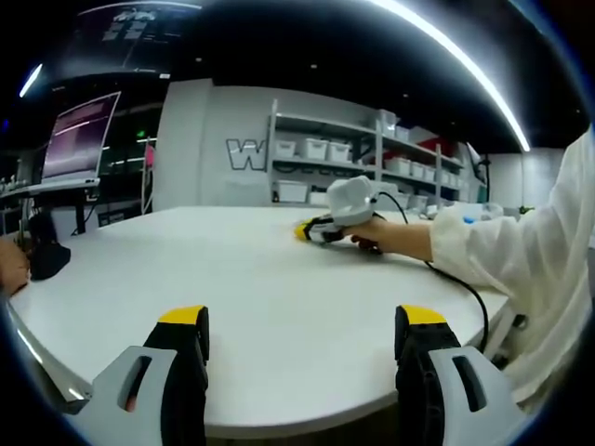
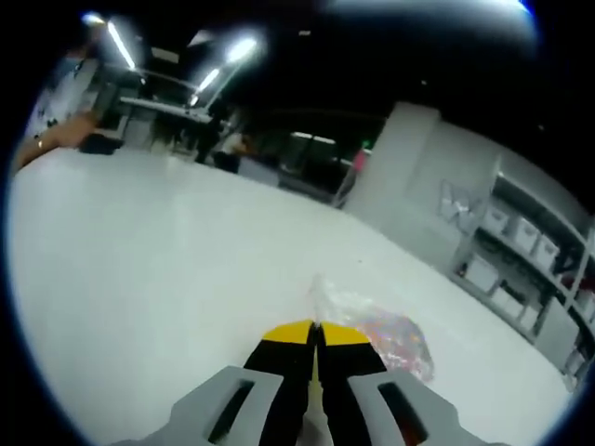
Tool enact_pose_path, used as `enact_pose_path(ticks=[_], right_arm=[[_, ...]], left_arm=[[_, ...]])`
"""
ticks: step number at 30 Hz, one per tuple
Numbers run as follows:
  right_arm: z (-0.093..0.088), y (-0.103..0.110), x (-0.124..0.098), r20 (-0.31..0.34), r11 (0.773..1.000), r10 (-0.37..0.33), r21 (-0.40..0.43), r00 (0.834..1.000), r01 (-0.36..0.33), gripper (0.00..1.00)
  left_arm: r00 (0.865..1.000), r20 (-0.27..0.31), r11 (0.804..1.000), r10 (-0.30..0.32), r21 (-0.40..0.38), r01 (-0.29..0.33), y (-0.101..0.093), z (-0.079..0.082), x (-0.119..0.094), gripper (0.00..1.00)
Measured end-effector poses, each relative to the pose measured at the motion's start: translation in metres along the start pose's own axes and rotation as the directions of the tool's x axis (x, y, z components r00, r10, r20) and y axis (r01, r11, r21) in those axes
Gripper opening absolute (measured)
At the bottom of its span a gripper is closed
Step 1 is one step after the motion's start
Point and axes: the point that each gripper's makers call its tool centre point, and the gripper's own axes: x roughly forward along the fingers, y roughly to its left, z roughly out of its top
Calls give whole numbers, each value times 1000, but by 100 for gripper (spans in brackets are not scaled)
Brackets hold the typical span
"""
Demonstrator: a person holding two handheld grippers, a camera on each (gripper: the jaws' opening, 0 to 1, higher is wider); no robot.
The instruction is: Open the resealable bag by pulling the two sides of the seal apart until the entire bag opening is separated and visibly accessible.
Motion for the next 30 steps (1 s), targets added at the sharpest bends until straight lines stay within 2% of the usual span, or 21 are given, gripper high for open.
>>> enact_pose_path(ticks=[18,21,26,30], right_arm=[[-4,-5,5,-12,999,11,35,1000,-11,0],[-7,-11,7,-17,1000,0,25,1000,0,0],[-13,-22,8,-35,998,-16,54,999,18,0],[-9,-31,6,-25,997,-29,75,999,31,0]], left_arm=[[1000,-3,1000,8,4,-8,1,-1,-2,81],[1000,-6,1000,7,6,-7,1,-2,-1,81],[1000,-8,1000,6,9,-6,1,-1,0,81],[1000,-9,1000,3,12,-3,0,0,3,81]])
